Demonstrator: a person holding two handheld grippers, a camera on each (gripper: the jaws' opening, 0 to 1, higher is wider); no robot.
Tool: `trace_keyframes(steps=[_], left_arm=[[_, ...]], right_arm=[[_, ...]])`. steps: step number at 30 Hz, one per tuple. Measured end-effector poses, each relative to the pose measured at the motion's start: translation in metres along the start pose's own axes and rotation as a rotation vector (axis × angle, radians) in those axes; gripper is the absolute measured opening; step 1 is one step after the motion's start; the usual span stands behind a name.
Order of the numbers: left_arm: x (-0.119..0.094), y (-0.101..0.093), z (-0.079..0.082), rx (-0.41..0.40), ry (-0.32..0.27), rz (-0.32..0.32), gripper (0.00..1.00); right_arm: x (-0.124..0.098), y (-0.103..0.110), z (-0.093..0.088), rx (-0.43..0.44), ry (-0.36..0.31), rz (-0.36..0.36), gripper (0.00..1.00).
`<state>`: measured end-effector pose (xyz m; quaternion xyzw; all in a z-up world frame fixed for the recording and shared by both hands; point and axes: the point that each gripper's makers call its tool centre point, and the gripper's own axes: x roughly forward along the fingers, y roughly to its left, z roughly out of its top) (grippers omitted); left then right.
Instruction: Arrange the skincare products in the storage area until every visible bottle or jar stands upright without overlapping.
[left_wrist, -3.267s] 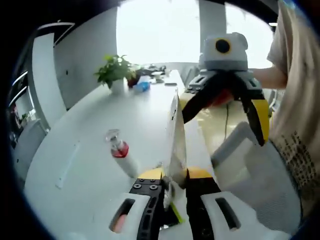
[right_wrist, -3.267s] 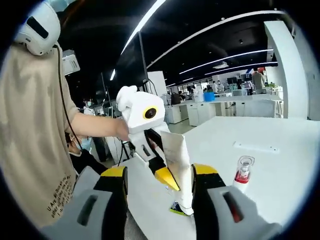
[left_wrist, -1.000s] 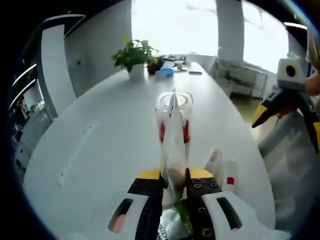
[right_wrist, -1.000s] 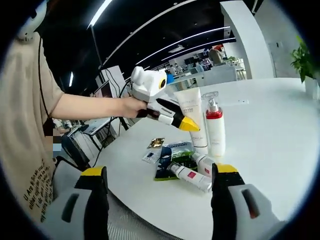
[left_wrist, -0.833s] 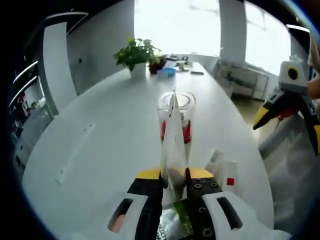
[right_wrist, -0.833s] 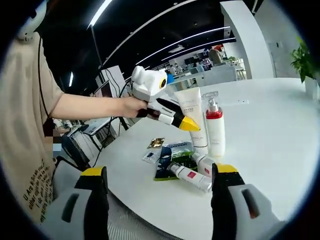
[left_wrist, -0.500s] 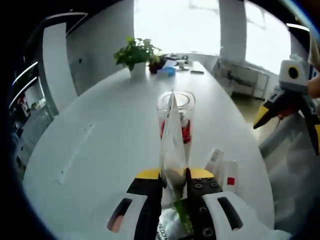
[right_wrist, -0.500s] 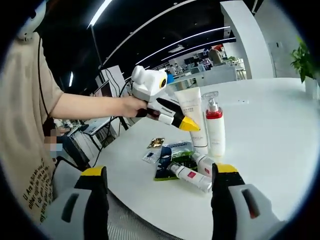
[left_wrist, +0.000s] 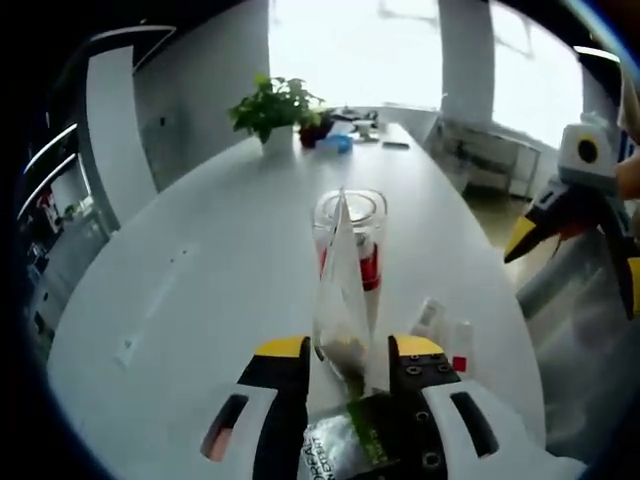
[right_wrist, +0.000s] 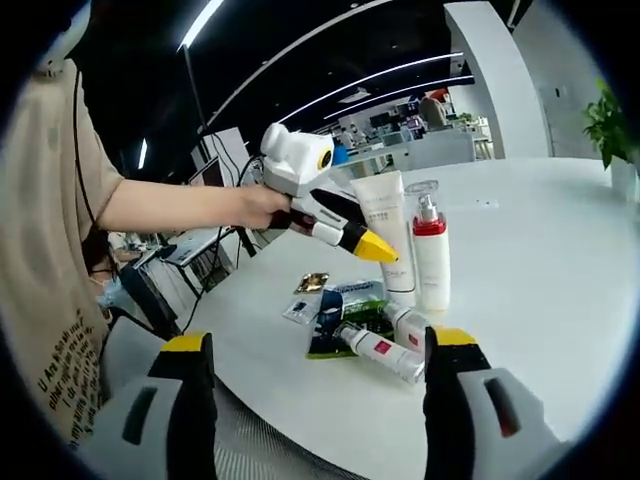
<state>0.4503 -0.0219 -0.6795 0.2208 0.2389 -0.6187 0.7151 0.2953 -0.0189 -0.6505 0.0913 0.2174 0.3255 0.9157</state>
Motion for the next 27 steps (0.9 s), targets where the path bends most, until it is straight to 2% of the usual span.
trace_keyframes(steps=[8,19,27], left_arm=[[-0.014,-0.003,-0.004,-0.054,-0.005,0.025,0.42],[-0.037,-0.018,-0.027,-0.181,0.006,0.069,0.56],[-0.058,-0.03,-0.036,-0.264,-0.016,0.112,0.64]], right_arm=[[-0.001,-0.003,0.002,-0.005,-0.004,-0.019,0.87],[-0.007,-0.009,0.003,-0.019,0.002,-0.051,0.87],[-0.009,-0.006,0.002,-0.022,0.002,-0.055,0.87]])
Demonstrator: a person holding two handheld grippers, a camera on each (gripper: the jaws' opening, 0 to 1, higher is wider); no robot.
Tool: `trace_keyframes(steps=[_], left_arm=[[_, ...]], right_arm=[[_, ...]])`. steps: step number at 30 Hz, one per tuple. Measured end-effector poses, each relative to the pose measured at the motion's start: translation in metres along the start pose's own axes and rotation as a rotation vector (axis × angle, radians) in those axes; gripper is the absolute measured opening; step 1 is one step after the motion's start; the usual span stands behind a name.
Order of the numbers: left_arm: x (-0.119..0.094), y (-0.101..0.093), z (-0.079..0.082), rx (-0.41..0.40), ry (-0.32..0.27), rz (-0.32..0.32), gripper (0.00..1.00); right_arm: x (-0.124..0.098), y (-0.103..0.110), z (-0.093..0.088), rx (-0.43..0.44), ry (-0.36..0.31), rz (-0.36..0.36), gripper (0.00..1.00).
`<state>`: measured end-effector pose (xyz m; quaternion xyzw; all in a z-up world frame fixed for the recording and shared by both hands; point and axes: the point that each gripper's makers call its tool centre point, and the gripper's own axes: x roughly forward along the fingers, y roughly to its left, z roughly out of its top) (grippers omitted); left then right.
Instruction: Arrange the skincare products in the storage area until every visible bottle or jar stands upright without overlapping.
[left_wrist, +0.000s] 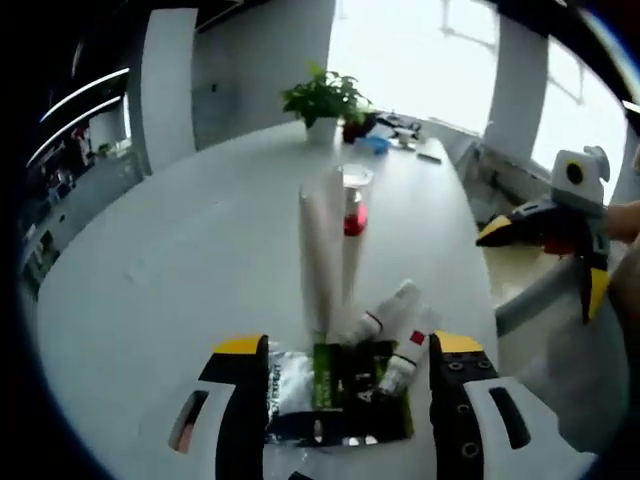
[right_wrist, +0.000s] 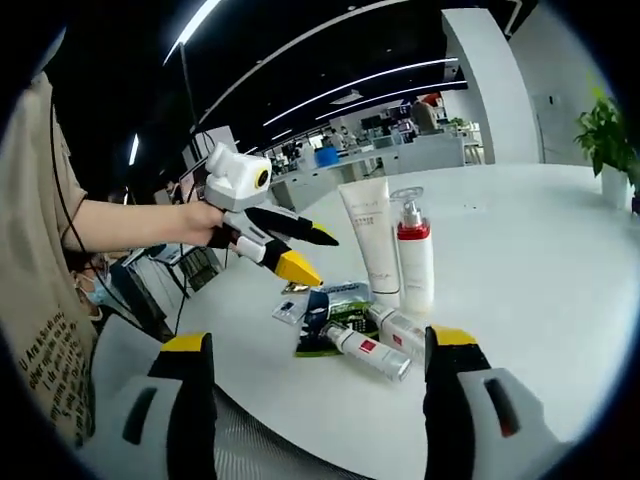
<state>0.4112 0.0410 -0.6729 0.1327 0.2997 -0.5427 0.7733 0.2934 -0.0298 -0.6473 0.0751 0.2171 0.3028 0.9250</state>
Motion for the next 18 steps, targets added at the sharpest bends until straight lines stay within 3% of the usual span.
trace_keyframes(steps=[6,18], left_arm=[[-0.021,-0.011,-0.007,-0.083,-0.029,0.036,0.73],[-0.056,-0.033,-0.037,-0.227,-0.055,0.115,0.87]], right_arm=[[-0.002,0.004,0.001,0.005,-0.015,-0.003,0.87],[-0.003,0.006,-0.003,-0.023,-0.015,0.001,0.85]])
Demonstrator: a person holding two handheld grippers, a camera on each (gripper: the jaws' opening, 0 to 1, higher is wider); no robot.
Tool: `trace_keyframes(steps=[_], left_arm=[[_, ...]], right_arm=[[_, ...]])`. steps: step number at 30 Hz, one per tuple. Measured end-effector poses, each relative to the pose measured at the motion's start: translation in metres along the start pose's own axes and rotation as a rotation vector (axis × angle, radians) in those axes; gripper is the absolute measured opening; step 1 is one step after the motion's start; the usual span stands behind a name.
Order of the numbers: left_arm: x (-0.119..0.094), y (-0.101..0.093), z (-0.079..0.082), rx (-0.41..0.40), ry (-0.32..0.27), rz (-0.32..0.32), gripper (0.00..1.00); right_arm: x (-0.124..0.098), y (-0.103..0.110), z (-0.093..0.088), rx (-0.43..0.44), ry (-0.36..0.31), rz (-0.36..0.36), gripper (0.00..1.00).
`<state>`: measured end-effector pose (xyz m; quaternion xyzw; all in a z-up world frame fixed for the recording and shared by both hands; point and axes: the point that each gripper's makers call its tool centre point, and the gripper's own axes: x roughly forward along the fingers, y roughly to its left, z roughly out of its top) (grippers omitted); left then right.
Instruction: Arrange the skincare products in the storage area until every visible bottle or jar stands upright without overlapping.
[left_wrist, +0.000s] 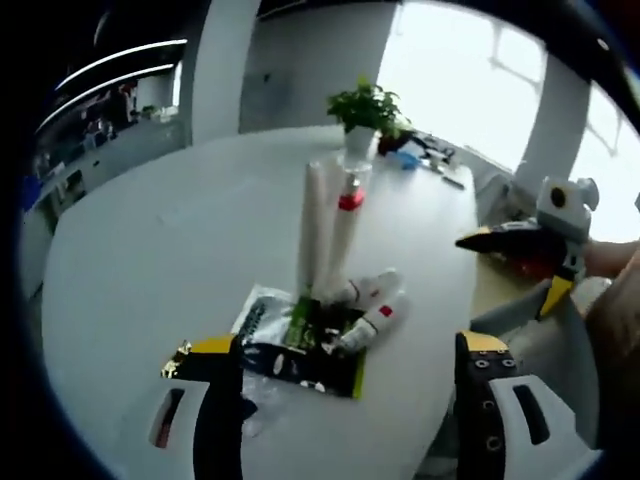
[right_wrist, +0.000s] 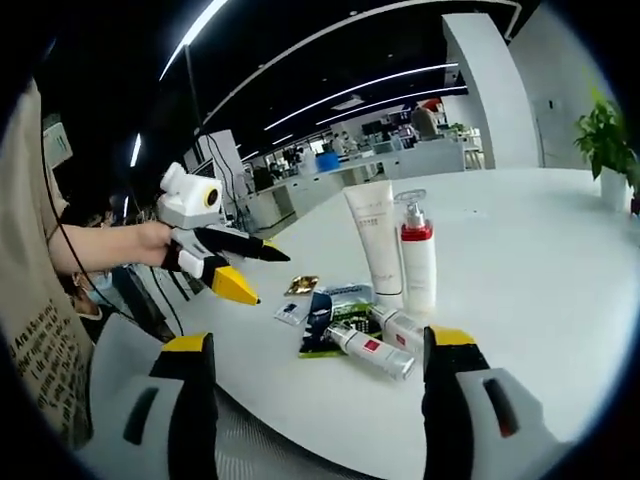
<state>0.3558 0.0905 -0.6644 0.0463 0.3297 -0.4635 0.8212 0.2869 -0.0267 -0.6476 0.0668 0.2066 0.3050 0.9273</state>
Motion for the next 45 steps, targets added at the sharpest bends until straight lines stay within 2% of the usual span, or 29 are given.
trace_keyframes(steps=[2,12,18,31,39,45], left_arm=[[-0.008,-0.001,-0.004,-0.039,-0.018,0.019,0.89],[-0.039,0.001,-0.019,-0.104,-0.065,0.113,0.94],[-0.047,-0.004,-0.029,-0.139,-0.078,0.142,0.96],[-0.049,-0.011,-0.033,-0.168,-0.097,0.156,0.97],[-0.048,-0.008,-0.034,-0.175,-0.104,0.162,0.96],[-0.048,-0.006,-0.036,-0.189,-0.115,0.163,0.96]], right_arm=[[0.001,0.002,-0.002,-0.012,0.008,0.007,0.85],[0.001,0.004,-0.002,-0.009,0.011,0.023,0.84],[0.001,0.005,-0.004,-0.017,0.023,0.028,0.83],[0.002,0.007,-0.006,-0.013,0.051,0.042,0.82],[0.004,-0.024,-0.003,-0.085,0.093,0.01,0.8],[0.013,-0.049,0.001,-0.177,0.148,0.003,0.78]])
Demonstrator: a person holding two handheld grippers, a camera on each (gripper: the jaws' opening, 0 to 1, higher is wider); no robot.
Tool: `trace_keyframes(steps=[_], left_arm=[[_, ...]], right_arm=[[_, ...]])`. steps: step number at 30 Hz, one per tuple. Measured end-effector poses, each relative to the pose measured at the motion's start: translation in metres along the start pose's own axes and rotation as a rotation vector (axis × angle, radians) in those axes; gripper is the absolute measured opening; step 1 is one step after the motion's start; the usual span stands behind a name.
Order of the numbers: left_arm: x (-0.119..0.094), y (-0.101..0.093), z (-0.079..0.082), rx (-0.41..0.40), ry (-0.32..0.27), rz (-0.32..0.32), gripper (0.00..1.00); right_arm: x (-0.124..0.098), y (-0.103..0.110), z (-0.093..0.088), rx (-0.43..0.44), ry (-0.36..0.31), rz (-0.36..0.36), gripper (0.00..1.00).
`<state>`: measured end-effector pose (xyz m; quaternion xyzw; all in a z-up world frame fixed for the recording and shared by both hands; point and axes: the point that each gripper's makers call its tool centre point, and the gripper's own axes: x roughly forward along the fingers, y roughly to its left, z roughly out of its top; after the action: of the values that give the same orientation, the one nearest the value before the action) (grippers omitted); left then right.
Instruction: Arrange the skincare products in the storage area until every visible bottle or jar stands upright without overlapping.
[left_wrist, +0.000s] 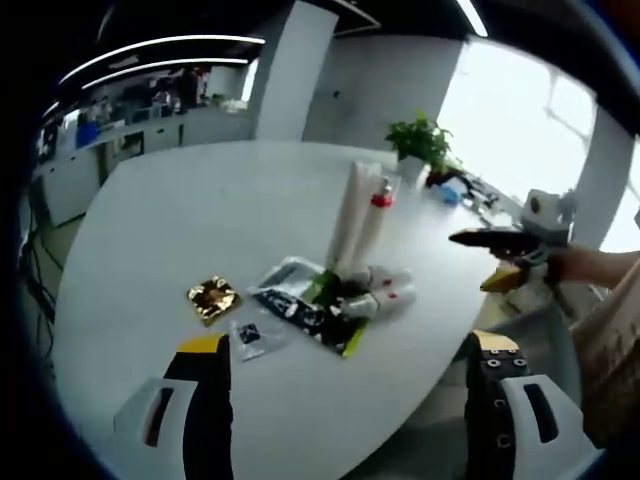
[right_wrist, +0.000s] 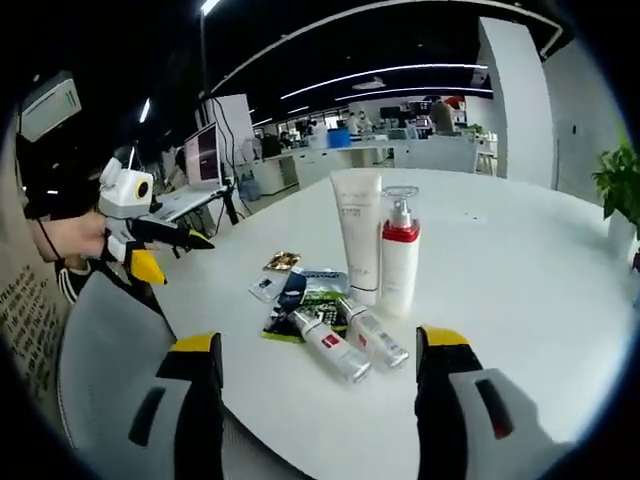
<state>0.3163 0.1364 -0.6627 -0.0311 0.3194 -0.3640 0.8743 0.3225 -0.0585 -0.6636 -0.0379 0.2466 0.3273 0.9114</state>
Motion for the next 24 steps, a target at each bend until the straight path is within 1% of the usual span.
trace_keyframes(steps=[2,5,10,14,17,20,24], left_arm=[[0.0,0.001,0.0,-0.008,-0.006,0.003,0.96],[0.001,0.002,0.0,-0.014,-0.011,0.01,0.97],[0.002,0.004,-0.004,-0.02,-0.005,0.013,0.97],[0.002,0.007,-0.005,-0.027,-0.006,0.019,0.97],[0.003,0.009,-0.007,-0.029,-0.001,0.023,0.97],[0.004,0.01,-0.009,-0.036,0.002,0.022,0.97],[0.005,0.012,-0.011,-0.047,0.006,0.024,0.97]], right_arm=[[0.004,-0.008,0.001,-0.011,0.01,0.006,0.77],[0.009,-0.019,0.002,-0.003,0.019,0.011,0.74],[0.018,-0.033,-0.007,-0.014,0.072,0.021,0.7],[0.025,-0.04,-0.015,-0.007,0.116,0.029,0.65],[0.031,-0.045,-0.018,-0.023,0.134,0.029,0.6],[0.037,-0.049,-0.021,-0.018,0.164,0.033,0.56],[0.048,-0.052,-0.024,-0.028,0.195,0.037,0.52]])
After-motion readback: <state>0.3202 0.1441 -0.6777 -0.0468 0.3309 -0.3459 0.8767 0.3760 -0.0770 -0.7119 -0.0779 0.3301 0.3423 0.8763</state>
